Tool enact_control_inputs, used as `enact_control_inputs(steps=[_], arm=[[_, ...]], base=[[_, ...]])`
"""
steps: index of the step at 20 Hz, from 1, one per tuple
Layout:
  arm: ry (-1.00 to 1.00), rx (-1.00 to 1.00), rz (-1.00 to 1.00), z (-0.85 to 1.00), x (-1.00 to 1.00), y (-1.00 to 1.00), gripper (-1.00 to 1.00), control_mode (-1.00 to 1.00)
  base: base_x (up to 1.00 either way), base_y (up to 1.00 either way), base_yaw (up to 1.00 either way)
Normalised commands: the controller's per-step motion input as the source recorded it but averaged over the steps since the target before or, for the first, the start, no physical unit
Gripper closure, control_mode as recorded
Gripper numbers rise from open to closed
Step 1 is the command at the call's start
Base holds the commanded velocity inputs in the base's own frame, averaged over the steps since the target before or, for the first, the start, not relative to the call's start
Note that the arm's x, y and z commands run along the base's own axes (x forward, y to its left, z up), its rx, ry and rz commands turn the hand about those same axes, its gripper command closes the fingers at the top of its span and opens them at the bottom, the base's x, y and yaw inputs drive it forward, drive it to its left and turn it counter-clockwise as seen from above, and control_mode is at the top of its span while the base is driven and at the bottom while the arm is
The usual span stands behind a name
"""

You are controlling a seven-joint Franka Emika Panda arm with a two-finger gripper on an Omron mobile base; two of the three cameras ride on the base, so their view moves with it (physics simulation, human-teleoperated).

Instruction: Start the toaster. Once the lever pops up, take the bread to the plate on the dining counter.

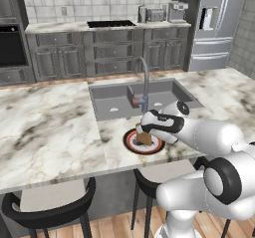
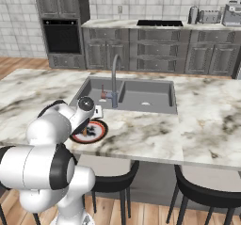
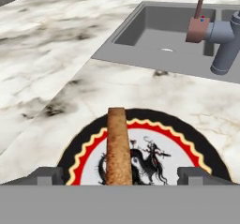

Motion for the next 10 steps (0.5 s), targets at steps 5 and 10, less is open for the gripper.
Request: enact_control_inputs(steps=[5, 10], arm=[[0.00, 0.00, 0.00, 0.11, 0.00, -0.02, -1.00, -1.00], [0.00, 0.00, 0.00, 0.32, 0.00, -0.09, -1.00, -1.00]], base=[[0.00, 0.00, 0.00], [0.00, 0.00, 0.00]])
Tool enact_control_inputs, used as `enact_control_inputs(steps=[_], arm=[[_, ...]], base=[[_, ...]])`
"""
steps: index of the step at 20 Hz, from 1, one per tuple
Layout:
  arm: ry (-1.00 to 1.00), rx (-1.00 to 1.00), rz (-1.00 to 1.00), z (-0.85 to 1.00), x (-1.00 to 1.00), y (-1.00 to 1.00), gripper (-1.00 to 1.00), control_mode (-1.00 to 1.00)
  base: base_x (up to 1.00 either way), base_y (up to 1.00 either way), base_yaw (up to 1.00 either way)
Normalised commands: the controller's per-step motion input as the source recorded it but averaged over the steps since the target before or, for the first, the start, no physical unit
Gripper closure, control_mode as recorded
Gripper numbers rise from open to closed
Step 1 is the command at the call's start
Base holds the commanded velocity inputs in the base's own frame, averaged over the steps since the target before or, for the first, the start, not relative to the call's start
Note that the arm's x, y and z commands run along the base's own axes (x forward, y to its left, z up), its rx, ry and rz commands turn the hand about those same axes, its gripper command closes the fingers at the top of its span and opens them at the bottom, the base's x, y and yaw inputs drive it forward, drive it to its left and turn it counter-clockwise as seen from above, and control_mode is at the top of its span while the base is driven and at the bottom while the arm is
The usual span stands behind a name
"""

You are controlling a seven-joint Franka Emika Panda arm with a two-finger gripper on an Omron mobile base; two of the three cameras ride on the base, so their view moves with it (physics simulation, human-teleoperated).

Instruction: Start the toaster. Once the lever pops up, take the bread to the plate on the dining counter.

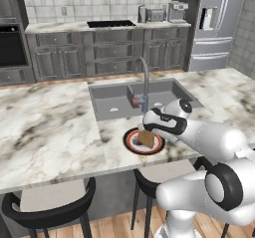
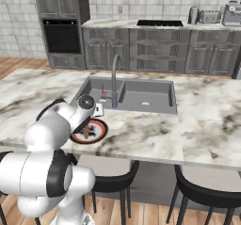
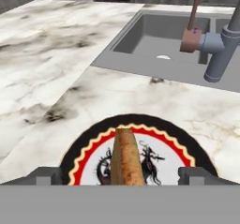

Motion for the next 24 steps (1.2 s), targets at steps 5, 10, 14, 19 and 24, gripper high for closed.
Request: enact_control_inputs(steps=[5, 10, 14, 19, 24], arm=[[0.00, 0.00, 0.00, 0.33, 0.00, -0.07, -1.00, -1.00], [0.00, 0.00, 0.00, 0.38, 0.00, -0.01, -1.00, -1.00], [0.03, 0.00, -0.01, 0.55, 0.00, 0.00, -1.00, -1.00], [0.08, -0.05, -0.09, 0.57, -0.26, 0.00, -1.00, -1.00], [0.07, -0.06, -0.13, 0.27, -0.84, -0.01, -1.00, -1.00]], base=[[0.00, 0.00, 0.00], [0.00, 0.00, 0.00], [0.00, 0.00, 0.00], [0.00, 0.00, 0.00], [0.00, 0.00, 0.00]])
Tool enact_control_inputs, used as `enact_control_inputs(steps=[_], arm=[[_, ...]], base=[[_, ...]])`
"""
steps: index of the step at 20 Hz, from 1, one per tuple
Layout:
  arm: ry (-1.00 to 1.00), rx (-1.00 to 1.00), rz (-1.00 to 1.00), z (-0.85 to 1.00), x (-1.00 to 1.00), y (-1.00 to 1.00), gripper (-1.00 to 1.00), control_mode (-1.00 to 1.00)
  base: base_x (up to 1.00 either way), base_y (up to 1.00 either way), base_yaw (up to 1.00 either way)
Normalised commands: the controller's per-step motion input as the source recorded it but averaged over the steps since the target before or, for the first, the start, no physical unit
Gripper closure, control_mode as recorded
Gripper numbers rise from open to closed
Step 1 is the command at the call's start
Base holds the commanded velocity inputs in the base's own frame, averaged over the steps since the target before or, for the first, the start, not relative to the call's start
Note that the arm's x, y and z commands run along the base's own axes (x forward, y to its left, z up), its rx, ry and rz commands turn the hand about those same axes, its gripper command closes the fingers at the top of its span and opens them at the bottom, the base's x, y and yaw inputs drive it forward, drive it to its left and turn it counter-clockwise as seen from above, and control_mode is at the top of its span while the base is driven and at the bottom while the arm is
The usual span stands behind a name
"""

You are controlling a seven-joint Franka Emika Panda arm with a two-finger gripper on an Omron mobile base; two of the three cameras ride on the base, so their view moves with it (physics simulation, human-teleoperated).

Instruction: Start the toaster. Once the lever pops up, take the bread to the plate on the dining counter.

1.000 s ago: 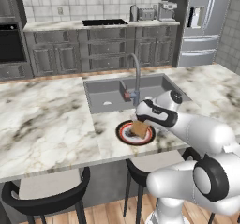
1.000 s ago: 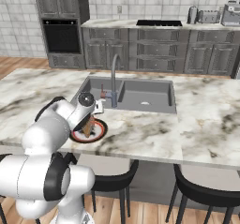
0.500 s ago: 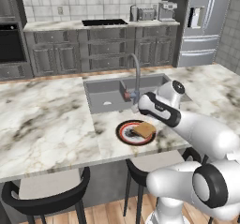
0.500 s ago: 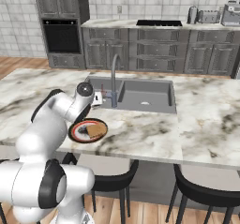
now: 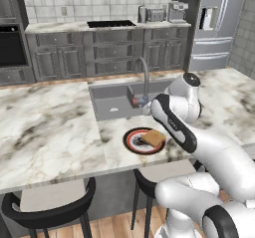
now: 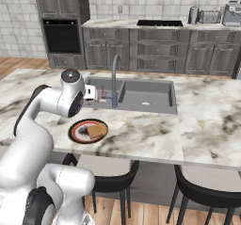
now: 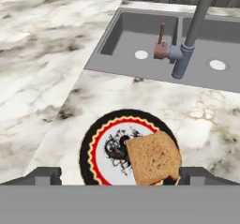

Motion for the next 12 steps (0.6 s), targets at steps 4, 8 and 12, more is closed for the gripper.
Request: enact_control_inputs(steps=[4, 8, 12], arm=[[0.07, -0.01, -0.14, 0.19, -1.00, -0.20, -1.00, -1.00], [0.07, 0.00, -0.10, 0.26, -1.00, -0.34, -1.00, -1.00], [0.16, 0.00, -0.11, 0.43, -1.00, -0.24, -1.00, -1.00]], base=[[0.00, 0.00, 0.00], [0.00, 0.00, 0.00], [0.00, 0.00, 0.00]])
